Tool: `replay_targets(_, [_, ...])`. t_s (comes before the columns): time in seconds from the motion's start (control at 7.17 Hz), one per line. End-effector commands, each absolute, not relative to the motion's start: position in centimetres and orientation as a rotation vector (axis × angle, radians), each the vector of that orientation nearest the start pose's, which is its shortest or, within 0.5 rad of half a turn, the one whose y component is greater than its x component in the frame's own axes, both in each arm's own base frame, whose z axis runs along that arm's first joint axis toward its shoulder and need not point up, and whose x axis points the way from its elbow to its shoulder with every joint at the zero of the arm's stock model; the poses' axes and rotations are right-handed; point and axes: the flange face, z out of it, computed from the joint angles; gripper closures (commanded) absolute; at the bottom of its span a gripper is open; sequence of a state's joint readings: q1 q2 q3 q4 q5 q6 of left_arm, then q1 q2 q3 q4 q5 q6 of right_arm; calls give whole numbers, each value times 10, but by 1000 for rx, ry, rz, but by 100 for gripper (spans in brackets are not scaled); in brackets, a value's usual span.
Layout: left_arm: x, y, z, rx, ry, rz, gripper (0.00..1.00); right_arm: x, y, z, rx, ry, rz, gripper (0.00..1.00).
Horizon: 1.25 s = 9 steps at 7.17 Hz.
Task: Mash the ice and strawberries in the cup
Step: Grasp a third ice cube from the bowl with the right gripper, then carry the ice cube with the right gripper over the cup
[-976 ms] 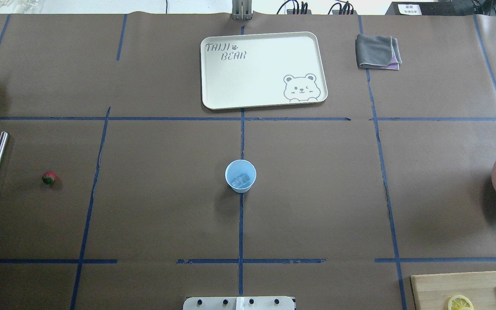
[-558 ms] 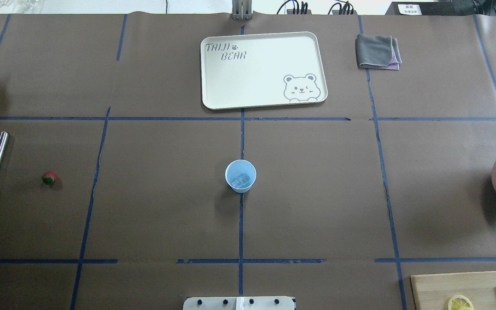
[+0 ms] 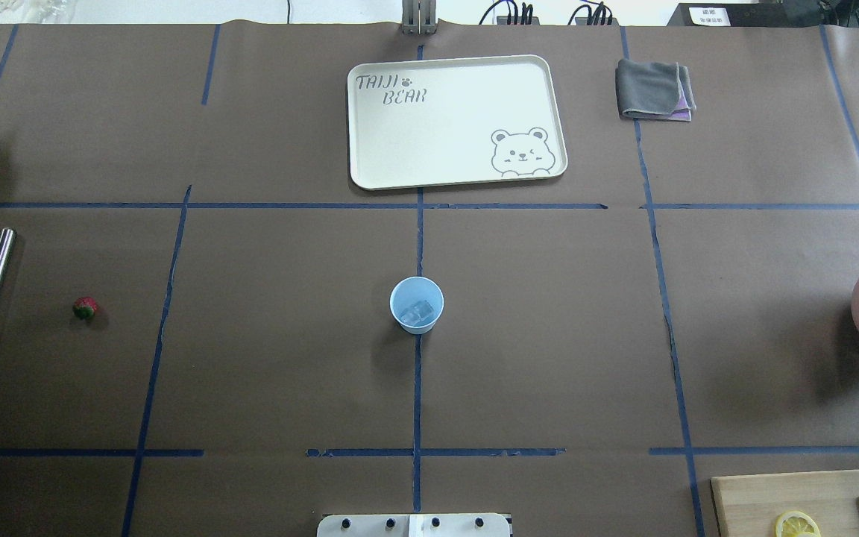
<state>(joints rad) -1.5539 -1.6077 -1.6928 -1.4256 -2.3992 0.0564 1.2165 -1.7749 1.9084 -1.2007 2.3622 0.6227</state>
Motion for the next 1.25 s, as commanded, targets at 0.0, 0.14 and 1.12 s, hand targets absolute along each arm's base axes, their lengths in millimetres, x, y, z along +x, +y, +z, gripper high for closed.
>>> replay_targets(0.0, [-51, -505, 591, 30, 828, 74, 0, -171, -428, 419, -6, -1036, 160, 100])
replay_targets(0.14, [-51, -504, 590, 30, 828, 74, 0, -239, -430, 359, -59, -1094, 183, 100])
replay_targets(1.12, [-51, -506, 592, 76, 827, 98, 0, -534, -423, 161, -155, -1068, 365, 97])
